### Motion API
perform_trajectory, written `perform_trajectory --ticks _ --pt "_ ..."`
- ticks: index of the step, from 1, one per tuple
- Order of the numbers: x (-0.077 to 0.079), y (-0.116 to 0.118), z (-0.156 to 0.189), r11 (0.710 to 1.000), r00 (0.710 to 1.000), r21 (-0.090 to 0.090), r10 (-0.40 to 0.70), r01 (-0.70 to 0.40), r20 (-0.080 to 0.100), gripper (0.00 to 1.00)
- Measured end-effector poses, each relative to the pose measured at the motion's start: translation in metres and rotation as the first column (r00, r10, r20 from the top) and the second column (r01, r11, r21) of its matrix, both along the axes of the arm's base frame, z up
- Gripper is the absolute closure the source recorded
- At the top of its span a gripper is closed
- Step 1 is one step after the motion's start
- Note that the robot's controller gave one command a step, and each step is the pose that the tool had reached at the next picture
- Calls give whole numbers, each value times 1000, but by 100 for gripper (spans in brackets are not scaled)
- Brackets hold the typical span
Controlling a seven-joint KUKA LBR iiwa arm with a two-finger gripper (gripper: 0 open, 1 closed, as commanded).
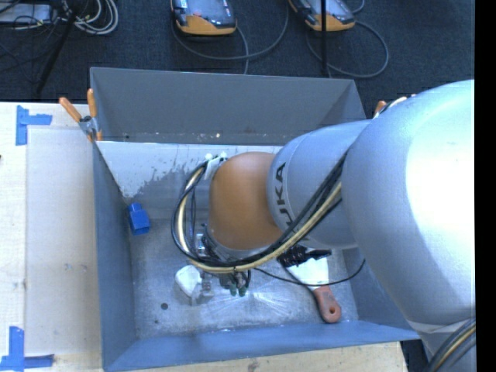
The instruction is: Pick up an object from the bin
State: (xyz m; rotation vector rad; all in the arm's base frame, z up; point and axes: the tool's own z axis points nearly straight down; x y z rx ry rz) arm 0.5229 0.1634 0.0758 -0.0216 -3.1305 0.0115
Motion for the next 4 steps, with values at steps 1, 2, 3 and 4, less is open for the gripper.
perform_trajectory --ticks 1,2,3,4 --pt "0 0 0 1000 1000 0 -1 1 0 100" --pt "-2 0 4 1000 1000 1 -1 1 -1 100" --pt "-3 0 21 1000 1000 4 -2 2 3 100" --pt "-1 1 37 1000 1000 7 -2 2 11 100"
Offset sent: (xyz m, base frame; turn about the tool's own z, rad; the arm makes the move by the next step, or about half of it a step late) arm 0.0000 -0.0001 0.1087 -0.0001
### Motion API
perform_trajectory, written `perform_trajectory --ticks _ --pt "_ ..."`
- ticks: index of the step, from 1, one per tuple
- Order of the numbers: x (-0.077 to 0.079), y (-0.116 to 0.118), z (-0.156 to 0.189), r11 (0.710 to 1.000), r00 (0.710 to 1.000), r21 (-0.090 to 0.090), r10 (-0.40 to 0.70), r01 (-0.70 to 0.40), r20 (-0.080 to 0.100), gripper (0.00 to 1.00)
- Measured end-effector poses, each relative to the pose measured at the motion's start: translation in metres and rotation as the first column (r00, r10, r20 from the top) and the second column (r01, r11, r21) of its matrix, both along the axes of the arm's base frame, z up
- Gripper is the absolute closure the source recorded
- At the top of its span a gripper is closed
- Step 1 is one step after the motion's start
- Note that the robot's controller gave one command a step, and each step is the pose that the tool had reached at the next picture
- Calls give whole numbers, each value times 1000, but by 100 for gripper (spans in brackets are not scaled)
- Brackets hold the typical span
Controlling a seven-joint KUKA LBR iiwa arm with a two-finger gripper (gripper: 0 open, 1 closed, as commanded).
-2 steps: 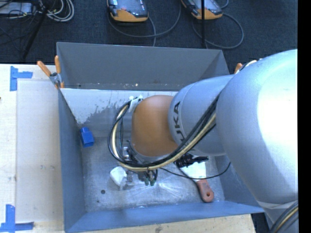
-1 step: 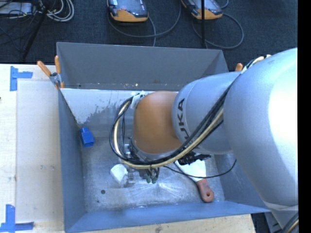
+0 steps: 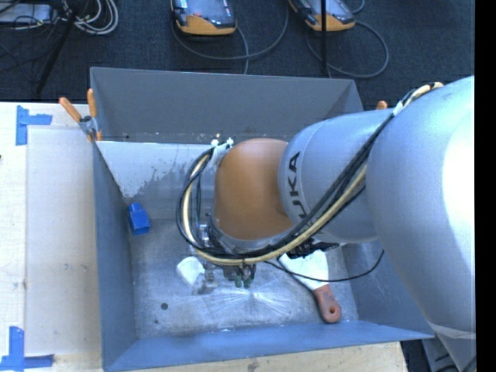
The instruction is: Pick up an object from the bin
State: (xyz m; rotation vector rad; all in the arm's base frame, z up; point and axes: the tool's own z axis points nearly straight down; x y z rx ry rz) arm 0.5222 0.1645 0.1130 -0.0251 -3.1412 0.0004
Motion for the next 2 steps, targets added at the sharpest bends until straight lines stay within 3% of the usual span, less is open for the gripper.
perform_trajectory --ticks 2 --pt "-1 0 26 1000 1000 0 -1 1 -1 100"
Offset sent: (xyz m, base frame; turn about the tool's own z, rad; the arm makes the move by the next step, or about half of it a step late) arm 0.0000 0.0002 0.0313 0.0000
